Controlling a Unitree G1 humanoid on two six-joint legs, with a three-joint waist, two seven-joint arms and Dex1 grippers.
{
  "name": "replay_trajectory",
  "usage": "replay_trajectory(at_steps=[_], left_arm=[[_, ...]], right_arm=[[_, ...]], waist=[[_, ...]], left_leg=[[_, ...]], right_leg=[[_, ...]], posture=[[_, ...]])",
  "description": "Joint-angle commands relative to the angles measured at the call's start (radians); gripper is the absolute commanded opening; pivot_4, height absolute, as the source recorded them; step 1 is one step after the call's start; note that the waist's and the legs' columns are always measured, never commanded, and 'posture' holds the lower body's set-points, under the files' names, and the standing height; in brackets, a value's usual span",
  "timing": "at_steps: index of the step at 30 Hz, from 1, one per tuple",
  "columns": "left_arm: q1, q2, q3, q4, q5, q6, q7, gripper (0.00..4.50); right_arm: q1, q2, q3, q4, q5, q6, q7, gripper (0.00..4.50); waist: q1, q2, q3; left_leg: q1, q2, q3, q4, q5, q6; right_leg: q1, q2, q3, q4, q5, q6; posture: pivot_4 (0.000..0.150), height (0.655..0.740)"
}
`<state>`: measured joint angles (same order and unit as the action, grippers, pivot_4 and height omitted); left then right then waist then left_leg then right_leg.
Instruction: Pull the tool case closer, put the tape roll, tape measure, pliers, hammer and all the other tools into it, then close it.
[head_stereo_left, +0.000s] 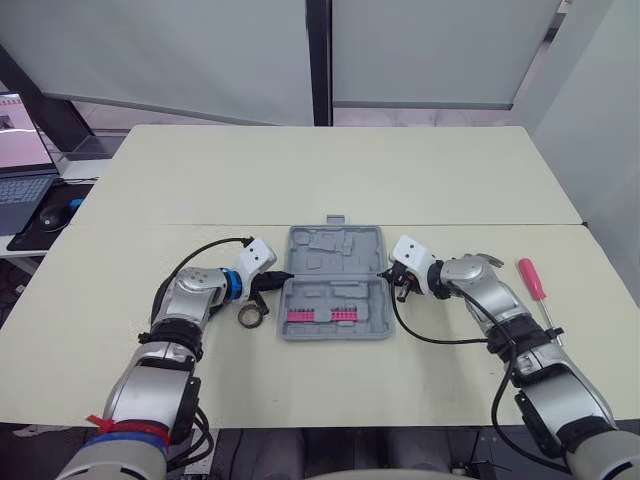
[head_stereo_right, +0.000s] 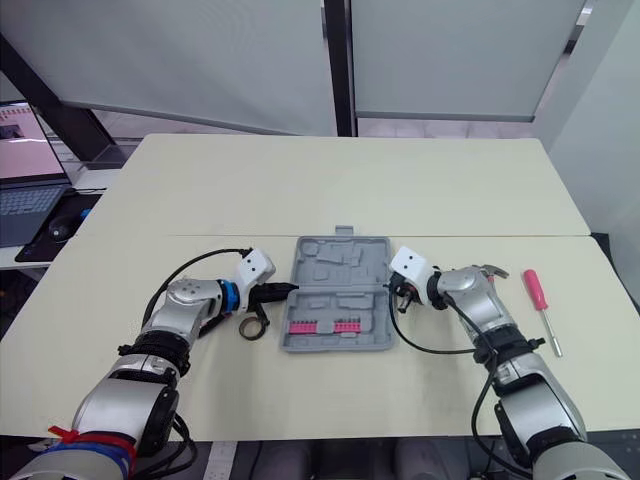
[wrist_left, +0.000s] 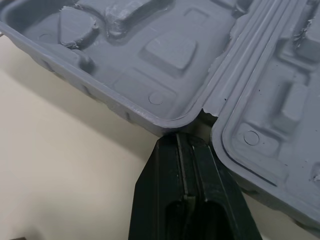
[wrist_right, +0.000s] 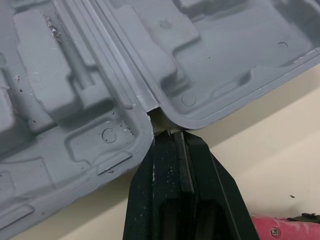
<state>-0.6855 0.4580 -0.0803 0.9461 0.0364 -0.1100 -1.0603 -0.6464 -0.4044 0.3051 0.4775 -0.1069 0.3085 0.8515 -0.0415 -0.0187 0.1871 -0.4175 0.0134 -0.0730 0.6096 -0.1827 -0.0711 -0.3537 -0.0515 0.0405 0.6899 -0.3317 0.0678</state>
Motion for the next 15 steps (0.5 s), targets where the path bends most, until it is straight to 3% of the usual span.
replay_trajectory(at_steps=[1, 15], left_arm=[[0.052, -0.012, -0.035, -0.132, -0.013, 0.054, -0.048, 0.0], [0.294, 0.029, -0.118, -0.679, -0.026, 0.392, -0.072, 0.0]], right_arm=[[0.033, -0.009, -0.003, -0.126, 0.021, 0.033, 0.033, 0.02], [0.315, -0.145, -0.027, -0.582, 0.074, 0.258, 0.068, 0.02]], waist=[[0.001, 0.0, 0.0], [0.008, 0.0, 0.0]], left_leg=[[0.0, 0.0, 0.0, 0.0, 0.0, 0.0], [0.0, 0.0, -0.001, 0.0, 0.0, 0.0]], right_leg=[[0.0, 0.0, 0.0, 0.0, 0.0, 0.0], [0.001, 0.0, 0.0, -0.001, 0.0, 0.0]], posture=[[0.15, 0.74], [0.15, 0.74]])
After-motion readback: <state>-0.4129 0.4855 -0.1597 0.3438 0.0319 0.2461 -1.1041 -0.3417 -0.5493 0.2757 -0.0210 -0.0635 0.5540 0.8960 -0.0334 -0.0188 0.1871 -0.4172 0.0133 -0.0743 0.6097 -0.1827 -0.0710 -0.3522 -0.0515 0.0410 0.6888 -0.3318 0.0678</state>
